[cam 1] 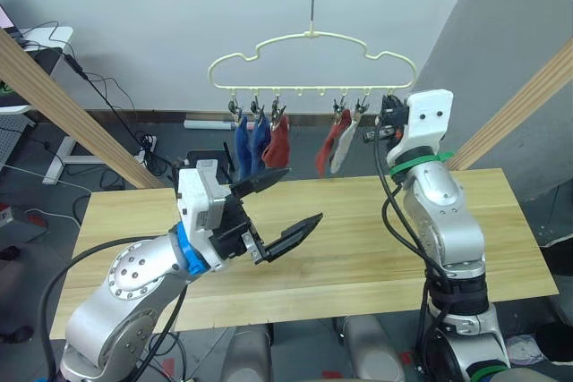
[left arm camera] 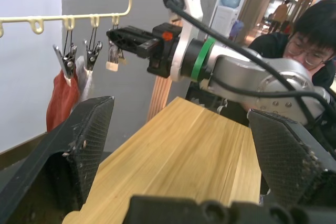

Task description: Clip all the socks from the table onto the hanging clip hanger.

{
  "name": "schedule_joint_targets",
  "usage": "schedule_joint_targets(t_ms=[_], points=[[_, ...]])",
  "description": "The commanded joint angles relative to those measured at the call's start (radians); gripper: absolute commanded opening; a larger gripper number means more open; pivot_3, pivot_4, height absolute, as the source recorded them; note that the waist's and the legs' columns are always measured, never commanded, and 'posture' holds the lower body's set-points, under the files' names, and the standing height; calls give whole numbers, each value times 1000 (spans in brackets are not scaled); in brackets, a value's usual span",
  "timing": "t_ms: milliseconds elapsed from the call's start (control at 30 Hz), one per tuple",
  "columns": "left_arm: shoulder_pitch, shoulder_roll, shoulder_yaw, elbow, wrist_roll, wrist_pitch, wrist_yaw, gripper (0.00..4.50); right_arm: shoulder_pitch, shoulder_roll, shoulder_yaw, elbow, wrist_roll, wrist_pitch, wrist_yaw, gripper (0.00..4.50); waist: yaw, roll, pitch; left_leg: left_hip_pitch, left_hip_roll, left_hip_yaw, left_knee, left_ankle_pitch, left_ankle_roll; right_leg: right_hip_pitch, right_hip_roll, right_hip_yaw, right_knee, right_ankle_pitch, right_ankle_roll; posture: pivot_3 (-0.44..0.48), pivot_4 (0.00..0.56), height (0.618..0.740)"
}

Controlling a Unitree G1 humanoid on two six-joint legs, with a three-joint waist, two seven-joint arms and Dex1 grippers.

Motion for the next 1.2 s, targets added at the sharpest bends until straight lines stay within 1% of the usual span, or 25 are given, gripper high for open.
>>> schedule_joint_targets(t_ms=[33, 67, 100, 133, 167, 200, 267, 333, 367, 400, 433, 500, 533, 567, 667, 833, 967, 1067, 1100, 1200], points=[[67, 41, 1, 105, 116, -14, -9, 4500, -29, -159, -157, -38, 240, 204, 234, 11, 0, 1, 0, 0, 0, 0, 0, 0, 0, 1, 0, 0, 0, 0, 0, -93, 305, 740], [74, 53, 5, 182, 157, 3, 10, 4500, -63, -200, -227, -15, 363, 341, 281, 11, 1, 1, 0, 2, 0, 1, 0, 0, 0, 2, 0, 1, -1, 0, 0, -106, 306, 740], [74, 58, 8, 233, 181, 15, 22, 4500, -88, -223, -273, 2, 446, 436, 302, 11, 2, 1, 0, 3, 0, 0, 0, 0, 0, 3, 0, 0, -1, 0, 0, -106, 306, 740], [67, 54, 21, 294, 189, 18, 25, 4500, -120, -229, -324, 24, 541, 546, 311, 11, 2, 0, 1, 4, 0, 0, 0, 0, 0, 4, 0, 0, 0, 0, 0, -115, 306, 740], [54, 74, 14, 361, 236, 1, 18, 4500, -158, -227, -385, 52, 639, 661, 309, 11, 1, 0, 0, 4, 0, 0, 0, 0, 1, 4, 0, 0, 0, 0, 0, -123, 307, 740], [43, 86, 7, 402, 271, -16, 9, 4500, -184, -222, -424, 69, 697, 734, 301, 11, 0, 0, 0, 4, 0, 0, 0, 1, 2, 4, 1, 0, 0, 0, -1, -123, 307, 740], [15, 98, 6, 471, 322, -58, -11, 4500, -214, -242, -452, 82, 766, 822, 310, 11, 0, 0, 1, 4, 2, -1, 0, 1, 2, 3, 3, 0, 0, -3, -4, -123, 307, 740], [-13, 98, 15, 528, 335, -43, -10, 4500, -244, -244, -487, 104, 821, 901, 293, 11, 0, 1, 1, 4, 2, 0, -1, 1, 3, 3, 3, 0, 0, -3, -4, -128, 306, 740], [-31, 104, 12, 582, 372, -81, -12, 4500, -260, -240, -506, 120, 846, 942, 281, 11, -1, 1, 1, 3, 2, 0, -1, 1, 3, 2, 3, 0, 0, -1, -6, -129, 308, 740], [-43, 109, 10, 621, 400, -113, -16, 4500, -272, -237, -519, 132, 864, 971, 271, 11, -1, 0, 1, 2, 2, 0, -1, 1, 3, 2, 2, 0, -1, 1, -3, -129, 308, 740], [-66, 116, -2, 691, 434, -130, -22, 4500, -289, -223, -538, 148, 883, 997, 255, 11, -1, 1, 1, 2, 1, 1, -1, 1, 3, 2, 2, 0, -1, 1, -2, -131, 308, 740], [-118, 118, -32, 831, 508, -178, -17, 4500, -311, -198, -550, 160, 891, 1013, 221, 11, -2, 1, 1, 2, 1, 1, -1, 1, 3, 1, 2, 0, -1, 1, -2, -131, 309, 740], [-140, 110, -47, 887, 520, -180, -30, 4500, -311, -188, -548, 155, 890, 1012, 208, 11, -3, 1, 1, 2, 1, 0, -2, 1, 3, 1, 2, 0, -1, 1, -2, -131, 311, 740], [-156, 100, -55, 923, 527, -184, -42, 4500, -311, -183, -545, 151, 888, 1011, 200, 11, -4, 1, 1, 2, 1, 1, -2, 1, 3, 0, 2, 0, -1, 1, -2, -132, 310, 740], [-217, 78, -77, 1042, 595, -239, -14, 4500, -294, -165, -530, 131, 886, 1004, 181, 11, -5, 1, 1, 0, 1, 1, -2, 1, 3, 0, 2, 0, -1, 1, -2, -142, 311, 740], [-275, 39, -69, 1149, 610, -249, -24, 4500, -279, -136, -523, 113, 887, 990, 146, 11, -4, 1, 1, -2, 1, -1, -1, 1, 3, -1, 1, -1, 0, 1, -2, -151, 308, 740], [-286, 33, -90, 1190, 605, -245, -91, 4500, -285, -138, -538, 111, 908, 999, 126, 11, -5, 1, 1, -1, 1, 0, -1, 1, 3, -1, 1, -1, 0, 1, -2, -162, 307, 740], [-255, 43, -108, 1147, 606, -233, -145, 3899, -285, -144, -540, 113, 913, 992, 112, 0, -8, 1, 1, -1, 1, 0, -1, 1, 3, -1, 1, -1, 0, 1, -2, -162, 304, 740], [-248, 47, -112, 1135, 608, -230, -160, 3532, -285, -144, -541, 114, 914, 991, 109, 0, -9, 1, 1, -1, 1, 0, -1, 1, 3, -1, 1, -1, 0, 1, -2, -160, 300, 740], [-220, 53, -102, 1091, 610, -231, -170, 3019, -280, -148, -533, 112, 920, 985, 104, 0, -12, 1, 1, -1, 1, 0, -1, 1, 3, -1, 1, -1, 0, 1, -2, -158, 299, 740]])
